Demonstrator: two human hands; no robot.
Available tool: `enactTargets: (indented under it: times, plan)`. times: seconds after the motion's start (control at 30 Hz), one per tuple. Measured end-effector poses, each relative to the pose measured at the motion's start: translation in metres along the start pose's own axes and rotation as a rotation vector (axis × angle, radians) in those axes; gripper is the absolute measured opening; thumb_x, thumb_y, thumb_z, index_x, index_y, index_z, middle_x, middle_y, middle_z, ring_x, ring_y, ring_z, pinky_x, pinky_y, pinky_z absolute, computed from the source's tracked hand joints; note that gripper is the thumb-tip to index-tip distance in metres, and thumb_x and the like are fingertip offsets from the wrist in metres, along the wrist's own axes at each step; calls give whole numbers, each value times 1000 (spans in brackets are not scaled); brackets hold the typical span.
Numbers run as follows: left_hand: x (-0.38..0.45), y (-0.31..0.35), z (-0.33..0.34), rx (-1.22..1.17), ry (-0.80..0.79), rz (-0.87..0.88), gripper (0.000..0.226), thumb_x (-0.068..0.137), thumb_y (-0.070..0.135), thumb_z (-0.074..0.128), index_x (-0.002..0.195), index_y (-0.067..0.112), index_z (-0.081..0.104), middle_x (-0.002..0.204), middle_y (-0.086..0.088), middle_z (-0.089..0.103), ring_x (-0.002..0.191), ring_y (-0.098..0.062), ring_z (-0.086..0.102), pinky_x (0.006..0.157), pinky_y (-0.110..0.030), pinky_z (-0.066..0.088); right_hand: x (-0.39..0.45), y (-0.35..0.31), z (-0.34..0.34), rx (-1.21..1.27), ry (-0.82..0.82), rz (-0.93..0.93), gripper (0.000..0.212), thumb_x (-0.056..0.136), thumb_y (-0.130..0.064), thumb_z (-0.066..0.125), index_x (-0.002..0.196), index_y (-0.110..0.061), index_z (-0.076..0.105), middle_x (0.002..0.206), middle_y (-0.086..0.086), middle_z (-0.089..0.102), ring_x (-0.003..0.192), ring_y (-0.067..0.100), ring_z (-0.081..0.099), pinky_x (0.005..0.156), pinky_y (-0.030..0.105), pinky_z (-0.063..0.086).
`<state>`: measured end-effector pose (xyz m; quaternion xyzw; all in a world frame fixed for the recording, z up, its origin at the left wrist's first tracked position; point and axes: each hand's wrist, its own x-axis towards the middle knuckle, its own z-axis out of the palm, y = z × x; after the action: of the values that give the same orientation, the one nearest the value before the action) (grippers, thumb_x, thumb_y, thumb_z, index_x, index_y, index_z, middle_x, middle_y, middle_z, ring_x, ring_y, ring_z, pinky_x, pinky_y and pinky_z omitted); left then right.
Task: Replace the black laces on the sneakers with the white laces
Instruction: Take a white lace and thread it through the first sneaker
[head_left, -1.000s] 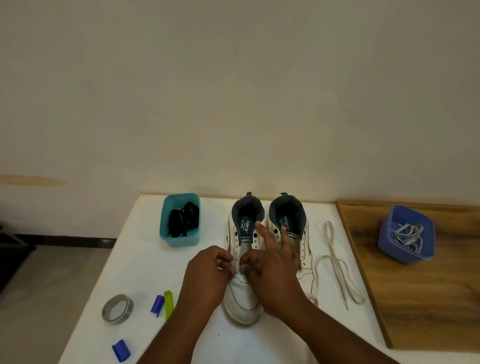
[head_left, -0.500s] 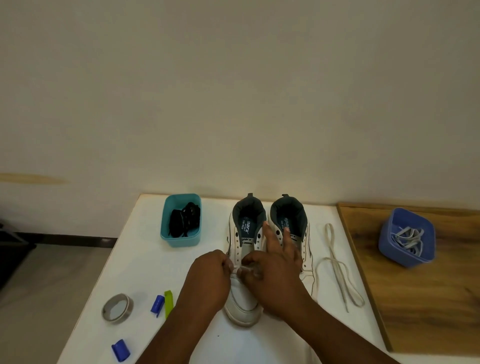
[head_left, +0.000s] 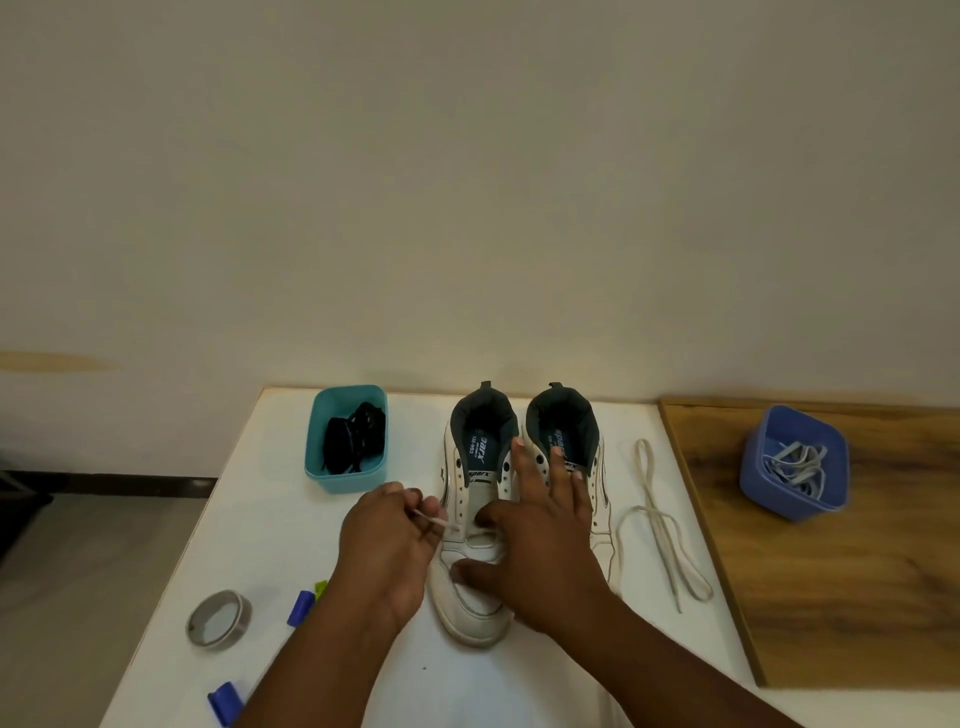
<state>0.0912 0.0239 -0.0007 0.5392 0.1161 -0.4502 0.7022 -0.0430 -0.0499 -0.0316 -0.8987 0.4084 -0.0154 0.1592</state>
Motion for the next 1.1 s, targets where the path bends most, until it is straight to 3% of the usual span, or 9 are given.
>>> enactTargets:
  times: [0.17,0.27,0.33,0.43,0.6,0.73,0.8,0.87,1.1]
  plan:
    - [3,17,-6,-135,70,151,15,103,9,43,96,15,54,69,1,49,47,-7,36,47,-23,33,1,-1,-3,-17,-16,6,67,67,-86,59,115,-40,70,168,-8,-21,153,31,-25,123,55,-10]
    - [-6,24,-7,613,108,743,12,102,33,53,97,26,61,76,6,59,58,-7,52,55,-25,42,1,0,-4,-17,-9,4,67,68,-85,60,115,-39,70,168,-8,-20,153,30,-24,123,55,-11]
    - [-8,21,-9,1084,19,921,16,95,49,59,97,33,58,79,12,61,71,-2,59,62,-20,44,1,0,-4,-19,1,5,66,68,-85,60,114,-39,70,168,-7,-20,153,29,-24,123,55,-11]
    - [2,-1,-18,1602,-99,662,32,87,66,59,97,36,59,80,12,64,76,-3,59,66,-22,45,0,1,-1,-19,37,4,64,68,-85,55,110,-39,71,169,-6,-18,154,30,-22,123,54,-10]
    - [12,-4,-20,1682,-111,669,32,94,53,58,79,26,61,78,6,62,76,-10,58,69,-26,44,0,1,-1,-25,14,1,67,68,-85,59,116,-40,69,168,-5,-20,153,30,-24,122,51,-15]
    - [-9,28,-16,1106,227,959,52,94,50,62,57,16,46,53,1,46,51,-16,44,52,-29,35,1,1,-3,-20,-9,12,68,68,-85,61,120,-41,67,169,-4,-19,154,30,-22,122,51,-14]
    - [-17,39,-17,662,330,939,54,95,41,65,57,14,38,53,-1,38,51,-17,35,53,-29,32,1,1,-4,-11,-9,11,66,69,-83,63,119,-40,67,169,-5,-18,154,30,-22,122,51,-14]
    - [-12,36,-15,543,271,841,47,94,34,68,63,10,42,59,-7,43,55,-17,38,58,-30,36,3,3,-4,-7,3,10,63,69,-81,63,116,-39,67,169,-5,-17,153,30,-23,122,51,-13]
    - [6,-17,-24,1511,-215,447,38,91,51,64,111,27,43,93,7,62,80,-8,59,62,-22,40,2,4,4,-31,37,8,62,73,-82,56,119,-42,68,169,-3,-17,154,31,-22,122,51,-14]
